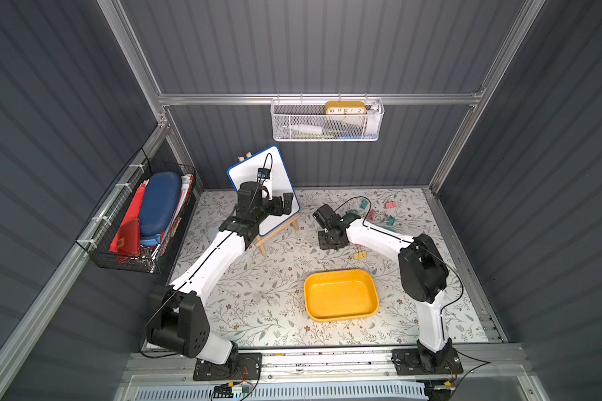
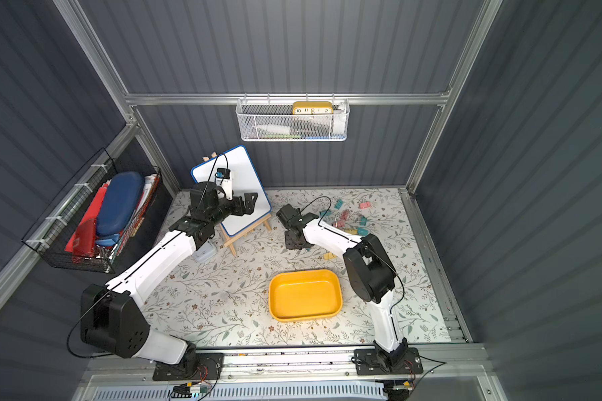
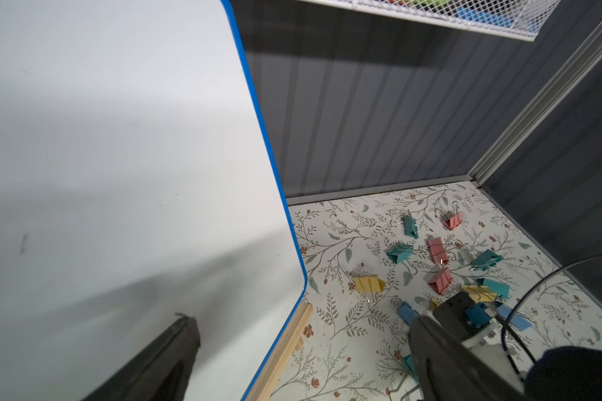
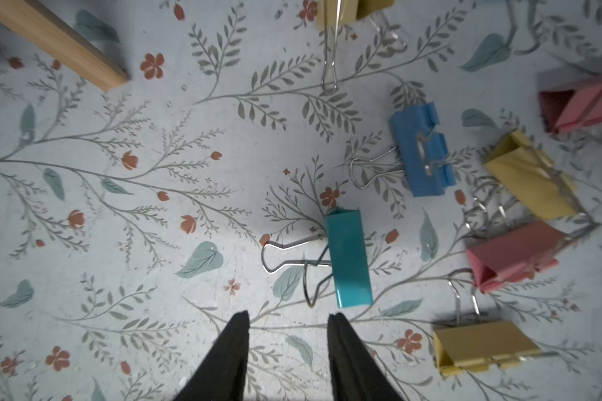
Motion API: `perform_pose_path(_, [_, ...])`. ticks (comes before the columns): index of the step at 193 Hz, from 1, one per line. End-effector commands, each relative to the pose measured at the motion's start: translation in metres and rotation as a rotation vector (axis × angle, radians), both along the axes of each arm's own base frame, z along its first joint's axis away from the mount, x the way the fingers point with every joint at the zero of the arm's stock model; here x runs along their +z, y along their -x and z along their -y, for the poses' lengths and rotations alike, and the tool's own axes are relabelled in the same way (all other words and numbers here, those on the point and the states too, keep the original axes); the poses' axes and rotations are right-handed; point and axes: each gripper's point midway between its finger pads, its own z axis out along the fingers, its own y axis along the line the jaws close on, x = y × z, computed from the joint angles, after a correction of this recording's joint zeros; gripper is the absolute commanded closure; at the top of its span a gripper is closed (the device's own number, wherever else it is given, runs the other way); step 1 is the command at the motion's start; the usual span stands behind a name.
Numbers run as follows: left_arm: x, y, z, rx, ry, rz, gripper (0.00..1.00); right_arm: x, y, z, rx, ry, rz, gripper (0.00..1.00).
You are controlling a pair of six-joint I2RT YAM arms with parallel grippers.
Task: Put the binder clips in the storage box
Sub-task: Pick up the binder clip at the center of the board, then place the binder clip in the storage box.
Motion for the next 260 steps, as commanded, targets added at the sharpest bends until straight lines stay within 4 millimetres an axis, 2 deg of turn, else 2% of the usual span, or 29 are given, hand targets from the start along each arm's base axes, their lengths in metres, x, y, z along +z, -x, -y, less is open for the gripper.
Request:
perform_pose_path(1, [0.016, -0.005, 0.000, 0.003, 0.028, 0.070, 0.00, 0.004, -0.012, 0.003, 0.013, 0.040, 0.035, 0.65])
perform_pose_path(23, [0.013, -0.006, 0.001, -0.002, 0.031, 0.064, 0.01, 0.002, -0.018, 0.008, 0.011, 0.080, 0.062, 0.79])
perform_pose_path(46, [0.014, -0.004, 0.005, -0.025, 0.043, 0.066, 0.01, 0.002, -0.019, 0.008, 0.026, 0.089, 0.068, 1.00])
perform_pose_path(75, [0.026, 0.001, 0.011, -0.065, 0.050, 0.077, 0.01, 0.024, -0.016, 0.010, 0.033, 0.069, 0.094, 1.00])
perform_pose_path(98, [0.044, 0.008, 0.017, -0.122, 0.051, 0.099, 0.01, 0.065, -0.003, 0.010, 0.043, -0.029, 0.150, 1.00])
perform_pose_path(120, [0.061, 0.012, 0.024, -0.170, 0.061, 0.126, 0.01, 0.110, 0.025, 0.010, 0.057, -0.193, 0.194, 1.00])
perform_pose_path(138, [0.071, 0.010, 0.028, -0.190, 0.056, 0.153, 0.01, 0.143, 0.067, 0.007, 0.098, -0.398, 0.191, 1.00])
perform_pose_path(157, [0.068, 0.002, 0.031, -0.203, 0.026, 0.161, 0.01, 0.163, 0.112, 0.013, 0.108, -0.559, 0.202, 1.00])
perform_pose_path(165, [0.065, 0.000, 0.033, -0.213, 0.008, 0.162, 0.01, 0.164, 0.130, 0.016, 0.108, -0.609, 0.197, 1.00])
perform_pose_path(168, [0.063, 0.000, 0.033, -0.217, 0.002, 0.161, 0.01, 0.171, 0.139, 0.018, 0.111, -0.638, 0.208, 1.00])
perform_pose_path(193, [0.051, 0.006, 0.039, -0.263, 0.016, 0.166, 0.00, 0.161, 0.188, 0.021, 0.119, -0.759, 0.174, 1.00])
perform_pose_path(205, [0.045, 0.009, 0.042, -0.281, 0.025, 0.168, 0.01, 0.146, 0.204, 0.018, 0.123, -0.785, 0.138, 1.00])
perform_pose_path(235, [0.026, 0.004, 0.045, -0.290, 0.012, 0.126, 0.01, 0.107, 0.219, 0.009, 0.122, -0.773, 0.030, 1.00])
perform_pose_path(260, [0.020, 0.003, 0.042, -0.276, -0.009, 0.116, 0.00, 0.080, 0.215, -0.006, 0.120, -0.753, -0.024, 1.00])
